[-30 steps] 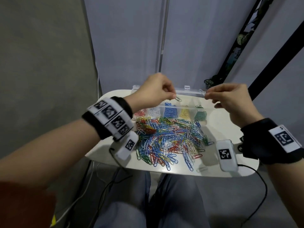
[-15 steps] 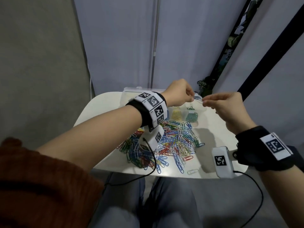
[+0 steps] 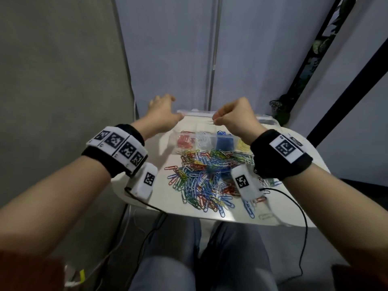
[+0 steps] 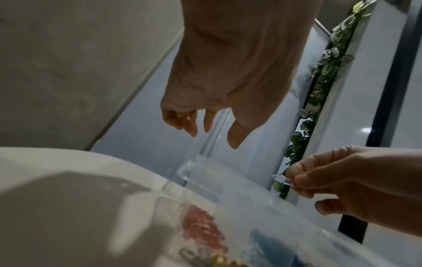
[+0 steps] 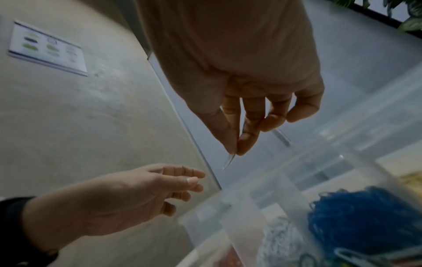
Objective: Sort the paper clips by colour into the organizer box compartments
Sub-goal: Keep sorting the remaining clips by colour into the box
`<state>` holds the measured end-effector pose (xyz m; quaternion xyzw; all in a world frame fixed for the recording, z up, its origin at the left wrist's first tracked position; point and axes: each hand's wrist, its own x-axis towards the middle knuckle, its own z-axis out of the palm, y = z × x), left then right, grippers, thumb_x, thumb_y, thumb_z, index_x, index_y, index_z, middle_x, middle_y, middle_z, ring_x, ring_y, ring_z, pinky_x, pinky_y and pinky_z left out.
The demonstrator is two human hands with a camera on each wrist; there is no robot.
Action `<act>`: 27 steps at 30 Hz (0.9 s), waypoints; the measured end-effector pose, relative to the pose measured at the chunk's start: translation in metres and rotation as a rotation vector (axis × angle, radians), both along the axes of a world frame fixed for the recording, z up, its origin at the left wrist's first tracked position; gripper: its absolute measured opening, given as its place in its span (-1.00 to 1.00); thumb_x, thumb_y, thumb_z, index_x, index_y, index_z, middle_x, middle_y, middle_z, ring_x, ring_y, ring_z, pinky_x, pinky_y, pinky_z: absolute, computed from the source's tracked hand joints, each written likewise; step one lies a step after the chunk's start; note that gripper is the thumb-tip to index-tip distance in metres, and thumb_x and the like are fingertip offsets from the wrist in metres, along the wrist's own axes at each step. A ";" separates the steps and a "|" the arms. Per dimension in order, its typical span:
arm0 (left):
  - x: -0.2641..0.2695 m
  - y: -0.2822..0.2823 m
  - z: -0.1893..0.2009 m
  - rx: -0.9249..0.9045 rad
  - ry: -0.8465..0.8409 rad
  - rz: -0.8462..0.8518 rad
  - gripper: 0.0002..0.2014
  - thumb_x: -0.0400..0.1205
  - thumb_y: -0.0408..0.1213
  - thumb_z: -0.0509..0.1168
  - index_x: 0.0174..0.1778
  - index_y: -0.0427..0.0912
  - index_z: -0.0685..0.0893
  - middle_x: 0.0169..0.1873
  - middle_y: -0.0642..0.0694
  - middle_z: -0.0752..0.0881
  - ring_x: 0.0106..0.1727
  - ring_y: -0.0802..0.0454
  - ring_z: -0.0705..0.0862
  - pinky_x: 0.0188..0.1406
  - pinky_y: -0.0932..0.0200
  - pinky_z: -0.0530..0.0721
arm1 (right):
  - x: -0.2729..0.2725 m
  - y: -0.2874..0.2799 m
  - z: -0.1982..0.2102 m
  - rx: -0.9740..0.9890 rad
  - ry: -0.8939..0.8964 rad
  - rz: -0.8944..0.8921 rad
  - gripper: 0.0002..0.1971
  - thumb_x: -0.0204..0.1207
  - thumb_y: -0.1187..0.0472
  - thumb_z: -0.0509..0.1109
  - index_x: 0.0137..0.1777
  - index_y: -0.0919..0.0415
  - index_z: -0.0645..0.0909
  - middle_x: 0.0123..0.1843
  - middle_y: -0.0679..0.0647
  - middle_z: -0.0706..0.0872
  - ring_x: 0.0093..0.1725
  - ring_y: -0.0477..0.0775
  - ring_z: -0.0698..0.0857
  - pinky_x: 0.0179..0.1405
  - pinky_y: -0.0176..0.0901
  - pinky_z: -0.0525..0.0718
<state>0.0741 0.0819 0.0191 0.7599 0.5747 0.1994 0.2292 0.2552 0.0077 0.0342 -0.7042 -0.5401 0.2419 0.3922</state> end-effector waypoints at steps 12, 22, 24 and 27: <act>-0.020 -0.011 -0.019 -0.159 -0.169 -0.133 -0.42 0.69 -0.12 0.30 0.63 -0.14 0.33 -0.35 -0.06 0.73 -0.38 0.08 0.54 -0.25 0.15 0.51 | 0.052 -0.059 0.004 -0.221 -0.360 0.122 -0.77 0.28 0.38 0.65 -0.05 0.26 0.80 -0.37 0.05 0.71 -0.48 -0.11 0.57 -0.54 -0.46 0.45; -0.018 -0.010 -0.016 -0.162 -0.137 -0.120 -0.42 0.67 -0.11 0.33 0.61 -0.14 0.39 -0.42 -0.05 0.68 -0.41 0.10 0.49 -0.33 0.17 0.44 | 0.065 -0.073 -0.018 -0.483 -0.691 0.193 -0.45 0.43 0.47 0.45 0.43 0.16 0.60 0.30 0.13 0.70 0.16 0.11 0.64 -0.04 -0.36 0.38; -0.019 -0.009 -0.016 -0.164 -0.136 -0.122 -0.43 0.67 -0.11 0.33 0.60 -0.14 0.39 -0.42 -0.04 0.68 -0.42 0.10 0.48 -0.35 0.18 0.44 | 0.063 -0.074 -0.019 -0.462 -0.715 0.225 -0.44 0.47 0.44 0.42 0.49 0.16 0.54 0.37 0.12 0.66 0.30 0.12 0.61 -0.06 -0.42 0.31; -0.019 -0.009 -0.016 -0.165 -0.141 -0.123 -0.43 0.67 -0.12 0.33 0.61 -0.14 0.39 -0.43 -0.05 0.68 -0.42 0.08 0.47 -0.35 0.18 0.44 | 0.059 -0.071 -0.022 -0.458 -0.729 0.280 -0.45 0.47 0.31 0.51 0.48 0.19 0.54 0.34 0.14 0.67 0.13 0.14 0.64 -0.06 -0.35 0.39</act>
